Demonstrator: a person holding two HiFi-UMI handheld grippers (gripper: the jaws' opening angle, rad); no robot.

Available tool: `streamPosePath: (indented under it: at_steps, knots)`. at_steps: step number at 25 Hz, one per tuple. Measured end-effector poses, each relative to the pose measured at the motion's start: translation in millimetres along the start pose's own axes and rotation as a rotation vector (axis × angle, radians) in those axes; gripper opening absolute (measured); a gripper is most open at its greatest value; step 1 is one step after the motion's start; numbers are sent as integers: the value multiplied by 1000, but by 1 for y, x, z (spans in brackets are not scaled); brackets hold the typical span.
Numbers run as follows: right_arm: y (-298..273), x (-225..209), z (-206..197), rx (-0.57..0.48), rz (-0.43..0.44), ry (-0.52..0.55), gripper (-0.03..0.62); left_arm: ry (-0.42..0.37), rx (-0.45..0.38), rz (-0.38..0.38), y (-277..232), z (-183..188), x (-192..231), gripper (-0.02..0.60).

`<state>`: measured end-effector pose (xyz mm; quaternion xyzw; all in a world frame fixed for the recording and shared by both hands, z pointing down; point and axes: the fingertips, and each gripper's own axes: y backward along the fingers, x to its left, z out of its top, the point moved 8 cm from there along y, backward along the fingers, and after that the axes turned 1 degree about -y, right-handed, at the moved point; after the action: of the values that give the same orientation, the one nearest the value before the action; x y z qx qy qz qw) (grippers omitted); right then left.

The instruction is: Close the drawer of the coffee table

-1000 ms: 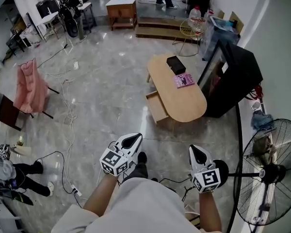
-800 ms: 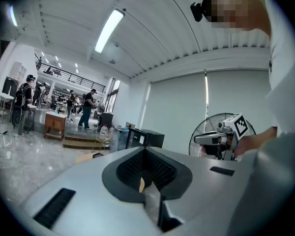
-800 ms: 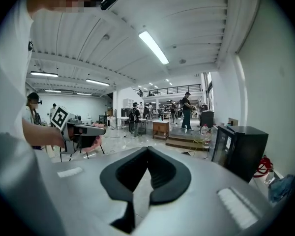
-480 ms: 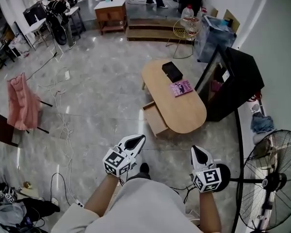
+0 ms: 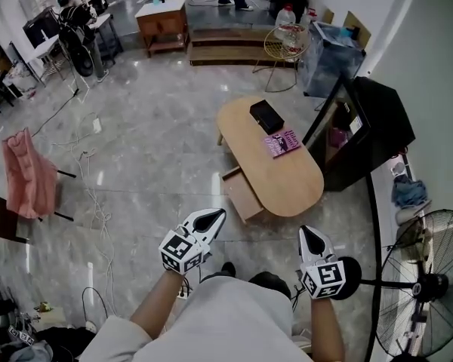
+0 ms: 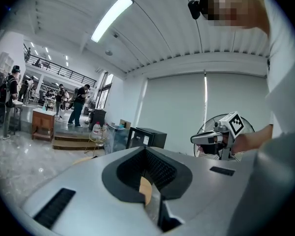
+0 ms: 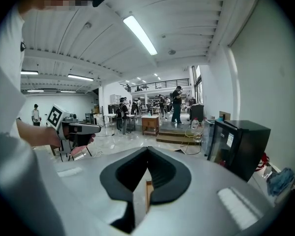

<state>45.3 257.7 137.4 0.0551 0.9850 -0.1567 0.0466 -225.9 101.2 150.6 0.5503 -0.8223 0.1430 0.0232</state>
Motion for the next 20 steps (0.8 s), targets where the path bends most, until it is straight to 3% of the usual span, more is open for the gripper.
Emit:
streamPosePath:
  at_steps: [9,20]
  knots:
    - [-43,-32,0,35,48,4,11,31,29,19,-36,-9,19,6]
    - [-109,-122,31,11,184,48,11,58,-26,128,-113,7,25,6]
